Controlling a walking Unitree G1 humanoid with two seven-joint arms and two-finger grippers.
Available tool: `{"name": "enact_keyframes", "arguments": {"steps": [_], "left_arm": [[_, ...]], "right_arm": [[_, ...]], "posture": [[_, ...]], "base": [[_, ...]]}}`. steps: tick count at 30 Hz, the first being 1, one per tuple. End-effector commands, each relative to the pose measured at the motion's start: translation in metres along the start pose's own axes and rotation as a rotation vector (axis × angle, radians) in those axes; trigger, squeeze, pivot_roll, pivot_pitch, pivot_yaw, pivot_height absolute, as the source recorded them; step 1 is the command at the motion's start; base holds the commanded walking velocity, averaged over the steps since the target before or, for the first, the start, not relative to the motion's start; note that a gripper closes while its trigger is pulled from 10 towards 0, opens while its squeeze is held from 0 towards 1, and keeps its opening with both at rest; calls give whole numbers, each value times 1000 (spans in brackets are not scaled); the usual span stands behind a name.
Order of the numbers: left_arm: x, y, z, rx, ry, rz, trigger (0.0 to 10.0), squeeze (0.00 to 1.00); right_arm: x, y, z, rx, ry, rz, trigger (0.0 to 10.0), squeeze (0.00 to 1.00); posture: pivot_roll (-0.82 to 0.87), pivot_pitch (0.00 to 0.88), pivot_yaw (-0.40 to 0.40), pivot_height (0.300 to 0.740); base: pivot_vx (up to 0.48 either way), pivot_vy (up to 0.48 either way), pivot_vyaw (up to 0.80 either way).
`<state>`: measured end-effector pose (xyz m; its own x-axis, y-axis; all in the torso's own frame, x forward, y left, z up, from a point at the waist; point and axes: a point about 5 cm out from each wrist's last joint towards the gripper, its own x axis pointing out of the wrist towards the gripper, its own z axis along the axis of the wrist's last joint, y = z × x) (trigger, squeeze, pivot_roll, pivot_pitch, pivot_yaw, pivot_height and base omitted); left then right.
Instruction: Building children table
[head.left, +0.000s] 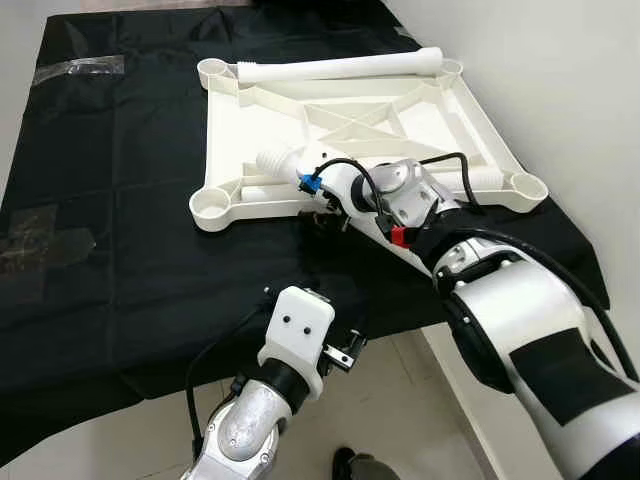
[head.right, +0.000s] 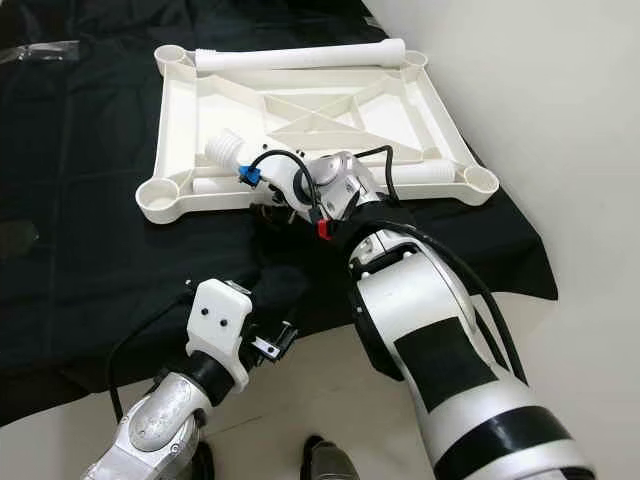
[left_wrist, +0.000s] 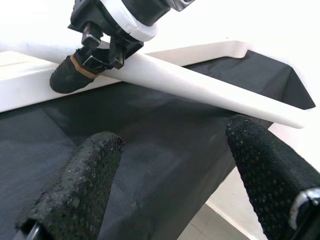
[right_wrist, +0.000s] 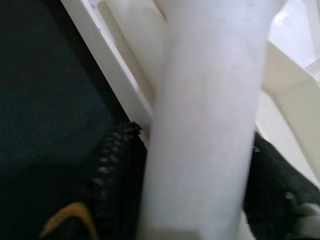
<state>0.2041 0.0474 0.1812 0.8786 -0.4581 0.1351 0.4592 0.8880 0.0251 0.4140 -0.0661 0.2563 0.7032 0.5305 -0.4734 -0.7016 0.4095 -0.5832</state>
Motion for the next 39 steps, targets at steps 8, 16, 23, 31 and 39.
{"name": "enact_keyframes", "arguments": {"steps": [8, 16, 23, 31, 39], "left_arm": [[-2, -11, 4, -49, -10, -19, 10000, 0], [9, 3, 5, -15, -25, -1, 10000, 0], [20, 18, 2, -4, -27, 9, 10000, 0], [37, 32, 8, 21, -61, 37, 10000, 498], [47, 48, 15, 163, -79, 55, 10000, 1000]], "right_arm": [[2, -1, -1, 31, -15, -60, 0, 0], [-21, -28, 52, 123, -277, -98, 0, 0], [-64, -63, 110, 238, -580, -182, 0, 0], [-97, -82, 139, 483, -857, -154, 0, 0], [-83, -78, 110, 650, -853, -107, 0, 0]], "posture": [[13, 299, -127, 740], [30, 243, -110, 740], [28, 181, -81, 740], [42, 98, -68, 740], [50, 55, -59, 740]], "base": [[0, 0, 0], [0, 0, 0], [0, 0, 0], [0, 0, 0], [0, 0, 0]]}}
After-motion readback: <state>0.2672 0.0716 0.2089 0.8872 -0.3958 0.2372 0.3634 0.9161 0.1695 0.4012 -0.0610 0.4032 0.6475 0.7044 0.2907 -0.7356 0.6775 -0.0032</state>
